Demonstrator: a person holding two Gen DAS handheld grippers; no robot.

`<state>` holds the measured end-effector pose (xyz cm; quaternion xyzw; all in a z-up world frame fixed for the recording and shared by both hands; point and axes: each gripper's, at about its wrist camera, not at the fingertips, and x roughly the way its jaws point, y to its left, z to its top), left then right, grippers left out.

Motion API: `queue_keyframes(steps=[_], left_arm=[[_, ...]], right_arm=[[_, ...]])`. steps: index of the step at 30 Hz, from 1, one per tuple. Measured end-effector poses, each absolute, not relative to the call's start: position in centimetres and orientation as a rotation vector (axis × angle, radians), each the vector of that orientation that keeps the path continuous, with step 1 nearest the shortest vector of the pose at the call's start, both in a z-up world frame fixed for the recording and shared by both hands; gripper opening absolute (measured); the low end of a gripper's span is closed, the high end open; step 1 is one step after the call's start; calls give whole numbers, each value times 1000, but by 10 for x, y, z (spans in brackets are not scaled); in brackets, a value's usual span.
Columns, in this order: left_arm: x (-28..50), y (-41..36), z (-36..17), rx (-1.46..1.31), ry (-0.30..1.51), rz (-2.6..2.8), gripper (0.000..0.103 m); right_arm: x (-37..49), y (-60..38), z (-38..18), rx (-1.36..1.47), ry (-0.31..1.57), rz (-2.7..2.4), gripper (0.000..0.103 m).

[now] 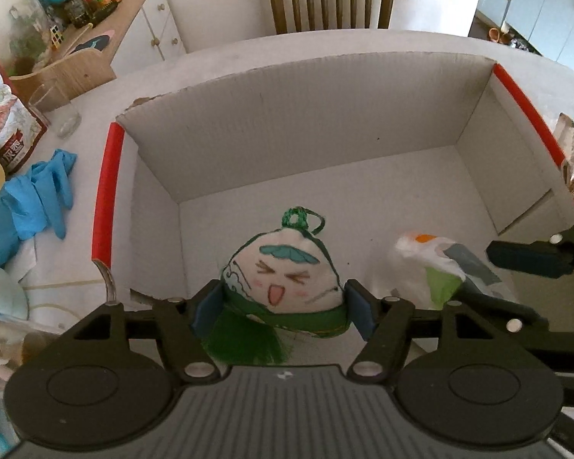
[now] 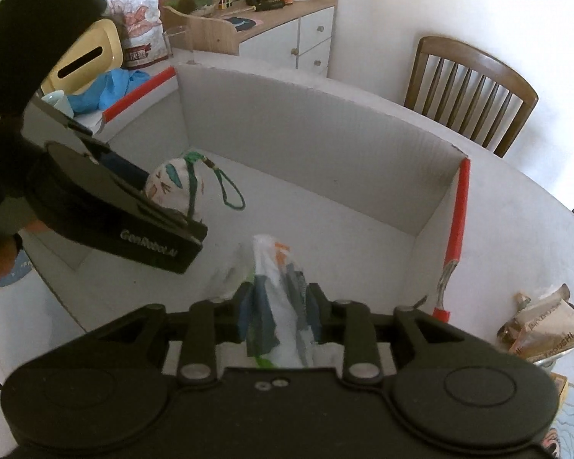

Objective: Organize objects
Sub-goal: 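Open both grippers to drop the plush keychain and white bag into the box, then move both grippers back to the pile of items on the table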

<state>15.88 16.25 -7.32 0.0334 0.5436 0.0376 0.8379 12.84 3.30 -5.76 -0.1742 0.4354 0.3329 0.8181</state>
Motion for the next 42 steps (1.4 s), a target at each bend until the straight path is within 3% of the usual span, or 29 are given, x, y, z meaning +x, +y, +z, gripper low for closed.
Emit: queue_keyframes(steps=[5,25,28,30,42], left_arm=[[156,160,-71,77,1138,73,73],[110,148,-17,50,1016,114,73],[98,139,-5,51,985,102,74],[92,132,1,50,964,95,80],[65,85,23,15,906,62,84]], right_arm=[[125,25,-50,-340,905,731,52],[97,-16,4,-216,812,780,54],[92,-24,12,-195,796,782,59],[88,-31,17,-177,787,781,62],[71,-96,34,-84,733,761,80]])
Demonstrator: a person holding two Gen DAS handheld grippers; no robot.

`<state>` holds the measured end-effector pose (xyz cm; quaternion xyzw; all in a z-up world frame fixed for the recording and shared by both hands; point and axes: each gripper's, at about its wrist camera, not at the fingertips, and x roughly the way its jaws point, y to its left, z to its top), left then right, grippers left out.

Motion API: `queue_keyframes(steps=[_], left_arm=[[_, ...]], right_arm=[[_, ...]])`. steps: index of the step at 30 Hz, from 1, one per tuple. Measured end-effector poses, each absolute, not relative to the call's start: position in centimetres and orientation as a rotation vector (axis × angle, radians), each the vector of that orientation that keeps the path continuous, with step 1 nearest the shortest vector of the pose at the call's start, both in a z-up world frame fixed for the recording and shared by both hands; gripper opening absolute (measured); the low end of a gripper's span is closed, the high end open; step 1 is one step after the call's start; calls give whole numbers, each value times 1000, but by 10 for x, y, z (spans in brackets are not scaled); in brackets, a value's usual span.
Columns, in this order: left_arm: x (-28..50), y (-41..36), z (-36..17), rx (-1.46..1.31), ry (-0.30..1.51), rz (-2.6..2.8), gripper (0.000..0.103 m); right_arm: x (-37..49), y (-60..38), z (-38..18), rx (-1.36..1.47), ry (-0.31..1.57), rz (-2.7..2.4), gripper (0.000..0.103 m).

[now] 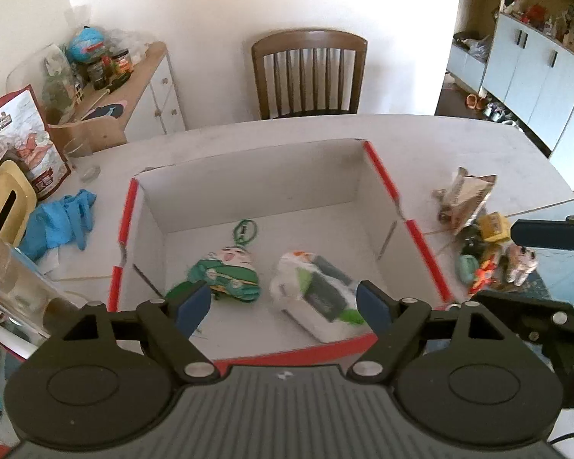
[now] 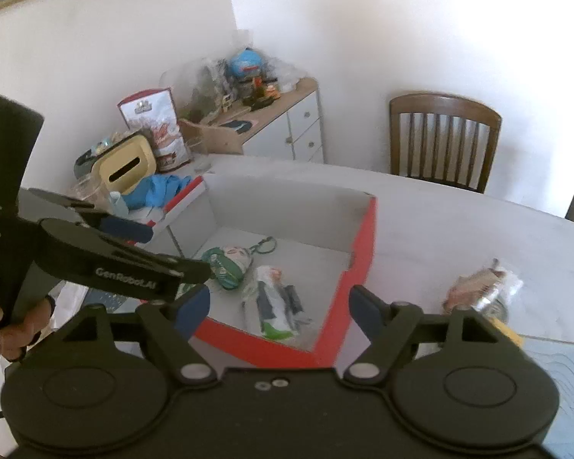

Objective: Organize objects
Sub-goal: 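Move both grippers back to the pile of items on the table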

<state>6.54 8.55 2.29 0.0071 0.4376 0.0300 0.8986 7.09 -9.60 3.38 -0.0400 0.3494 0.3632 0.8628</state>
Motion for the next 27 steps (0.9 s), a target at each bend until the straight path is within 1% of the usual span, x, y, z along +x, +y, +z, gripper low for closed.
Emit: queue_keyframes(steps=[2,6,10,12,19,27], left_arm=[[62,78,25,5,903,56,87],[58,60,28,-3,894,47,96],[56,41,29,-30,890,29,98],[55,31,29,-40,887,17,102],[58,-10,19,-64,871,-40,103],[66,-58,-6,-80,885,-73,103]], right_arm=[[70,-108,35,-70,728,750,82],[68,-130,35,-51,716,729,86],[66,-153,35,-37,706,707,88],[67,-166,34,-31,705,693,89],[72,-215,27,-22,705,622,90],[86,-274,6,-26,734,521,91]])
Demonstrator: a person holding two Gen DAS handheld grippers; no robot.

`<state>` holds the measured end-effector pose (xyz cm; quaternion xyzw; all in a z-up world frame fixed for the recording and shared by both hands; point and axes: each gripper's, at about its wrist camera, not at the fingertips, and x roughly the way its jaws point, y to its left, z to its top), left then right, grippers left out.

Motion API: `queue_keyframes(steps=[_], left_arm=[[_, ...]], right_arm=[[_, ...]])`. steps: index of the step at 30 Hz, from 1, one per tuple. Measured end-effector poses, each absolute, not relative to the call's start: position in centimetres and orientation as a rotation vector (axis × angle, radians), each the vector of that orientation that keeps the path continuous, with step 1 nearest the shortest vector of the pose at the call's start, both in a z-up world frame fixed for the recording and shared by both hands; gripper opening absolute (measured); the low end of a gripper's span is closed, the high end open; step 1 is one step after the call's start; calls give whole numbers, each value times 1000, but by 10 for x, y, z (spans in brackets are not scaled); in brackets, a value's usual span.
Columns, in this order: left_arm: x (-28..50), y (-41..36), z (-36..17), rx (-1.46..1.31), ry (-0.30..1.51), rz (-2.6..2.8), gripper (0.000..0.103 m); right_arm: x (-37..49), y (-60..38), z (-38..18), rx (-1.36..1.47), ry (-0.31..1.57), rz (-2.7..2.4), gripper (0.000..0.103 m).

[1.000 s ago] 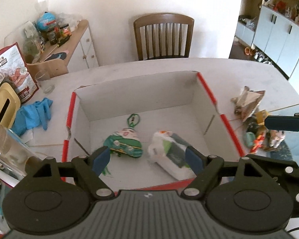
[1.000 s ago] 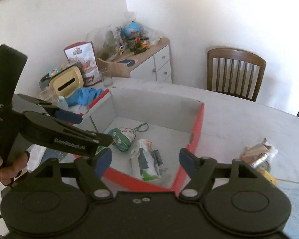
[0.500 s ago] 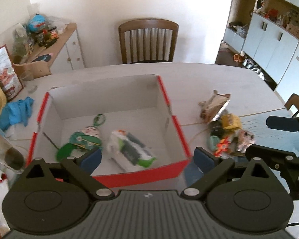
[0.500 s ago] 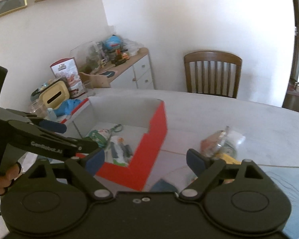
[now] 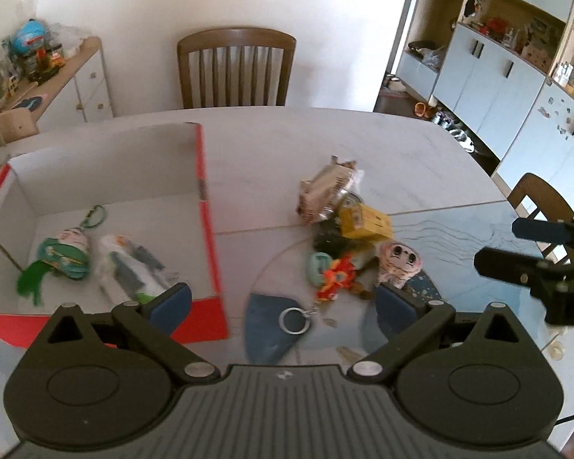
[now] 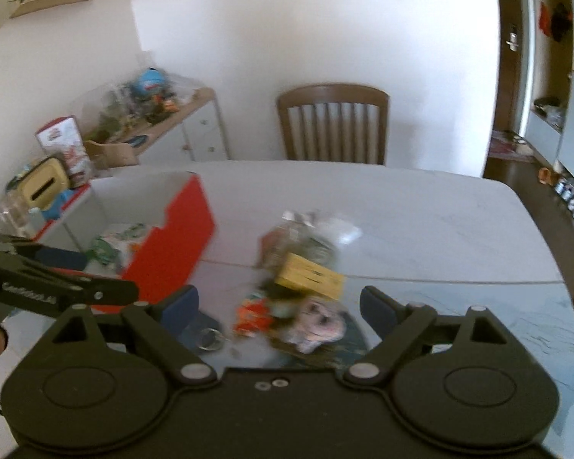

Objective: Organize objects
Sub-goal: 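Move both grippers back to the pile of items on the table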

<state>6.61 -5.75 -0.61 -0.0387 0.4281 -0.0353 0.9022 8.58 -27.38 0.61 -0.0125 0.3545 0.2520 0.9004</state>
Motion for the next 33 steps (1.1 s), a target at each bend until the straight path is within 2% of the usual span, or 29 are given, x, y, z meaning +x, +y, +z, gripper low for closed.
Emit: queue_keyframes(steps=[16,29,31,33], left_arm=[[88,-113,-75,-9,887,9,103],[105,-124,-101,69,836,32,102],[105,-126,-102,83,830,26,100],[107,-130,-103,91,832,8,93]], right_arm=[[130,-313,-41,-41,846,515,89],[159,-301,-71,-48,934,579,79],[164,-298,-74,-49,946,586,76],[168,-295,-76,-41,959,594,75]])
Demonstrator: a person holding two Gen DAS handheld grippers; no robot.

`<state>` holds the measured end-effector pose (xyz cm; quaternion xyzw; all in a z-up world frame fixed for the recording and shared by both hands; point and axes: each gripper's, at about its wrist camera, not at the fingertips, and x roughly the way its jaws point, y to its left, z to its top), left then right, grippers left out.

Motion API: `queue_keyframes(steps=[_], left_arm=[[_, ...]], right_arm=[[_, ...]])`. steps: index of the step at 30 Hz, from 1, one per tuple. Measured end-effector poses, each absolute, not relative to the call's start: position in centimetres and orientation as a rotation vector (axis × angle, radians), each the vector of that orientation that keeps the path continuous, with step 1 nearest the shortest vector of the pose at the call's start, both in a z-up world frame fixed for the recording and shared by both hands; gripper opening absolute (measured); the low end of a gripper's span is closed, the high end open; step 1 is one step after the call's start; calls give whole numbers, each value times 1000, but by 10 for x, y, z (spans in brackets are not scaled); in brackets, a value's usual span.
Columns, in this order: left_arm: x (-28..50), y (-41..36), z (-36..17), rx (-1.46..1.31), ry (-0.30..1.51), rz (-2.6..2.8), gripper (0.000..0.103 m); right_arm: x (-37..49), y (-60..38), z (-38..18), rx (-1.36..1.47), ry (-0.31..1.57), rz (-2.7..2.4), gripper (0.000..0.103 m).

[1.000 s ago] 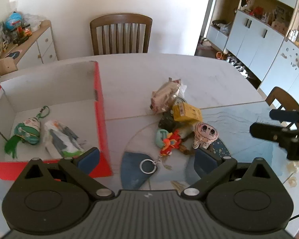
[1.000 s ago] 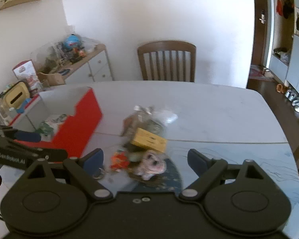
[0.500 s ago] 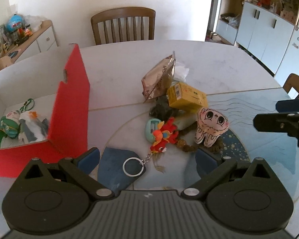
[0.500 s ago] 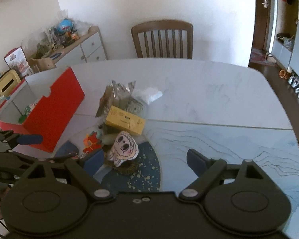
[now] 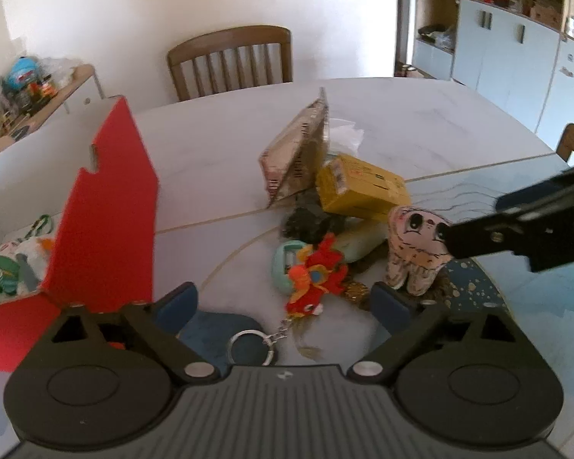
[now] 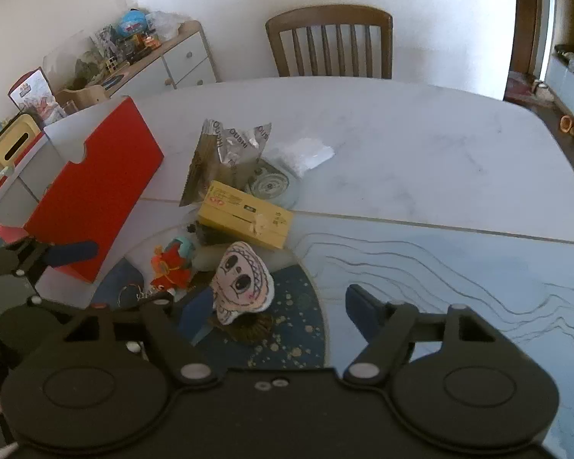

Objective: Organize objects
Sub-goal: 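Move both grippers back to the pile of items on the table, then grasp the red plush toy with the left gripper while the right grasps the pink skull plush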

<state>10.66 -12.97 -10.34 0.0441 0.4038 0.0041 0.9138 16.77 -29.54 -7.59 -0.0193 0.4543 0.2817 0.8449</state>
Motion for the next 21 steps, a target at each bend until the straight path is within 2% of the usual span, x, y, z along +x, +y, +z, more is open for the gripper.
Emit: queue_keyframes(steps=[10,12,16,18,21], left_arm=[[110,-145,-102,146,797,-41,68],[113,-147,-103,148,808,-50,58],[117,-149,-106,153,813,-52,56],[118,-149,-107,157,816,-54,46],[119,-151,-109,163,823,-55,42]], right_arm=[[177,-279,-83,-33,1002,628,64],[177,-277,-84,-30,1014,637,61],[178,-271,-86,-34,1020,635,53],[178,-270,-86,-31,1023,635,49],[178,-268,-87,-27,1026,632,40]])
